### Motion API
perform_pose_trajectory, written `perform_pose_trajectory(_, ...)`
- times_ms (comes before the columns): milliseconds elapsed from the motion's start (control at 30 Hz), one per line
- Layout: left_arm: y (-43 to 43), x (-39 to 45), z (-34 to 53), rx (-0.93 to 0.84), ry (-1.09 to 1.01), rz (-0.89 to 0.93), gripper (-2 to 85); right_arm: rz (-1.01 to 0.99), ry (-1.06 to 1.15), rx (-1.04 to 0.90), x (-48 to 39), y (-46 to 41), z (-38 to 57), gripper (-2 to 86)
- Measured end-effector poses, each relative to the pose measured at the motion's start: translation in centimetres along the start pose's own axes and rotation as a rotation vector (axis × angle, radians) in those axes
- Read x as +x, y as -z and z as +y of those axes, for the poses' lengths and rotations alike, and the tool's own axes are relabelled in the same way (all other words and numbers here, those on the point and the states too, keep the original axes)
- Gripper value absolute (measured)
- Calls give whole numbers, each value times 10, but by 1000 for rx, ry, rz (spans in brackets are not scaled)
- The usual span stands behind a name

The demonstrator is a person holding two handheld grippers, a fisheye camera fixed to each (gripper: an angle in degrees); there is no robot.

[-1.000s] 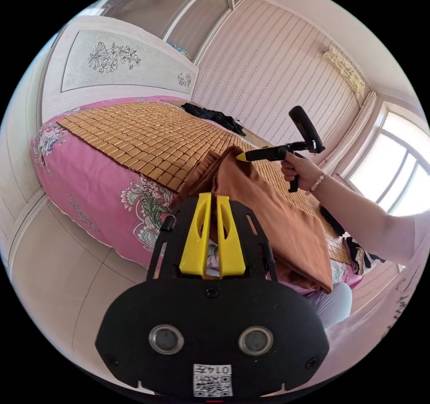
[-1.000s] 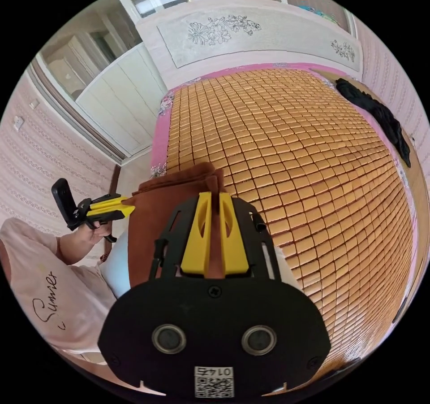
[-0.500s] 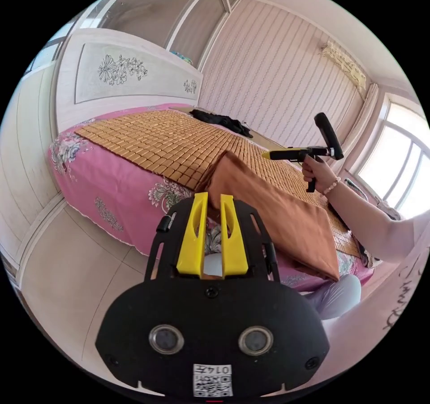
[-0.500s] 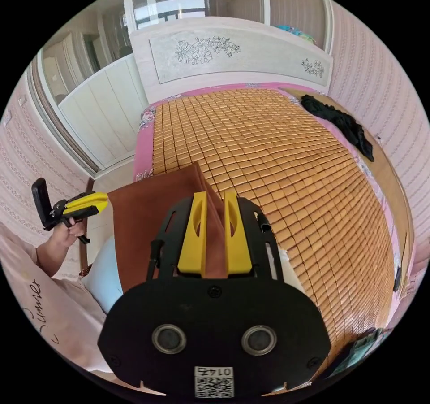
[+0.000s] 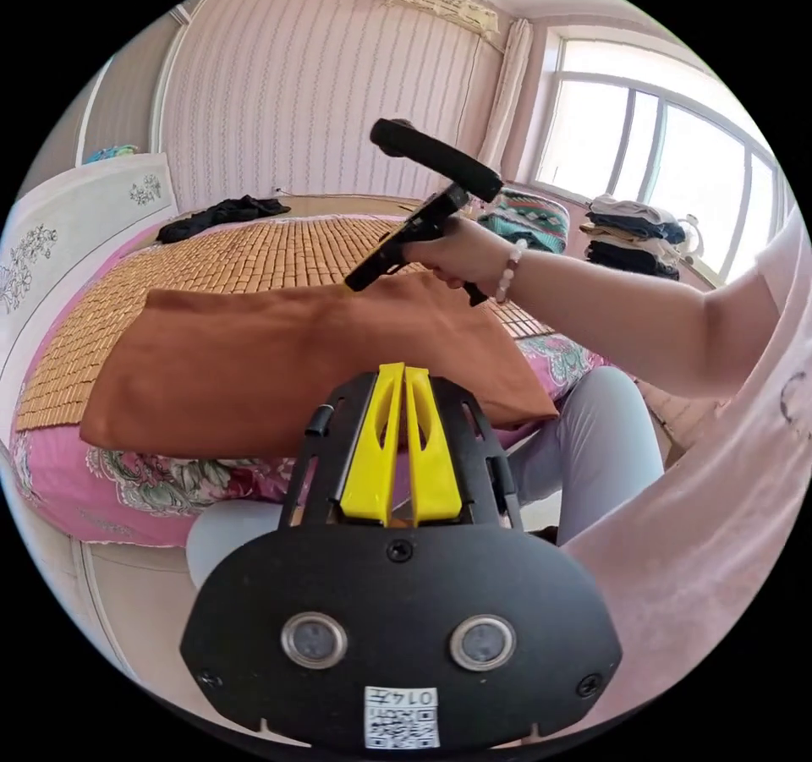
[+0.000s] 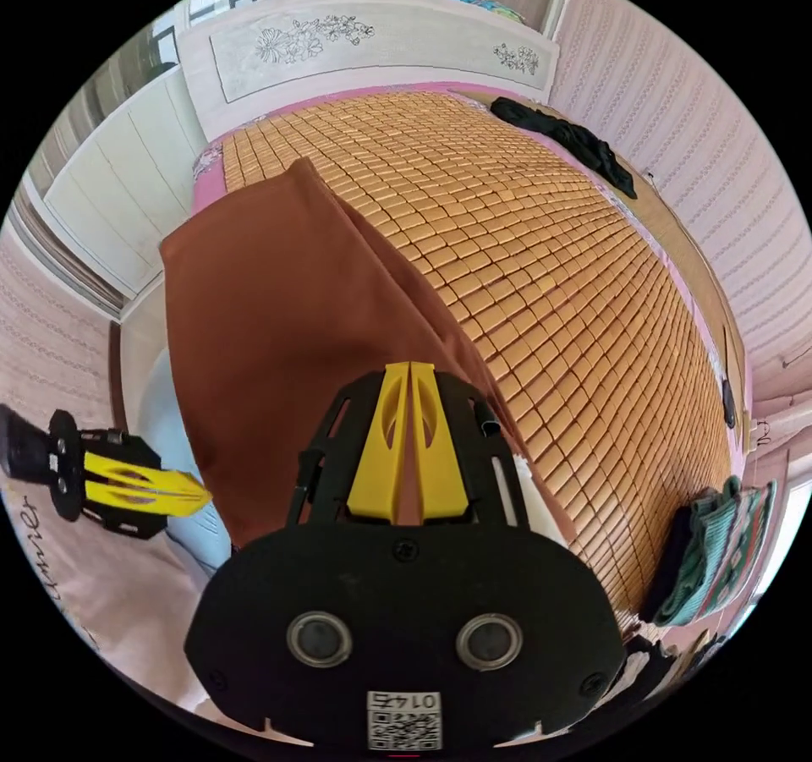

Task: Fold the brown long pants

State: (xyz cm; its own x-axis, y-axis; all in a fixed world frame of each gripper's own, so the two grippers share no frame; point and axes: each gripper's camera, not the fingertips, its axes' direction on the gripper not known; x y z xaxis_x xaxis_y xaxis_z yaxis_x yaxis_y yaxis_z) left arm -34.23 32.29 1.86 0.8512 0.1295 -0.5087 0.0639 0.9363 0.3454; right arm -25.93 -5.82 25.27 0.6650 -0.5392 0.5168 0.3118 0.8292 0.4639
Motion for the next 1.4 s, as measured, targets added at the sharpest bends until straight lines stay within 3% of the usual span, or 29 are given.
perform_pose_trajectory(67, -32, 3, 9, -133, -19, -20, -10, -4, 6, -133, -1, -33, -21, -4)
perform_pose_trajectory(100, -47, 5, 19, -150, -48, -28, -10, -2, -5, -87, 0, -30, -22, -4)
perform_pose_trajectory(400, -51, 13, 38, -159, -77, -27, -10, 37, 35, -152, 13, 10, -64, -5)
perform_pose_trajectory(467, -59, 17, 47, -153, -80, -43, -10, 11, 46, -246, 23, -7, -78, -5)
perform_pose_trajectory(700, -89, 11, 60, -182, -64, 12, -10, -41, -7, -263, 50, 14, -93, -5)
perform_pose_trajectory(800, -78, 4, 60, -182, -57, 74, -9, -78, -42, -178, 66, 42, -77, -5)
perform_pose_trajectory(967, -45, -5, 61, -68, -8, 49, 0, -181, -247, 299, 101, 178, 76, 1)
perform_pose_trajectory(1033, -41, -9, 53, -31, -2, 76, 17, -200, -333, 373, 108, 207, 147, 12)
perform_pose_trajectory(1167, -64, -3, 9, 1, -84, 115, 62, -312, -561, 303, 110, 225, 269, 90)
perform_pose_trajectory(1400, -153, 59, -88, -75, -224, 218, 112, -491, -672, 295, 100, 222, 327, 132)
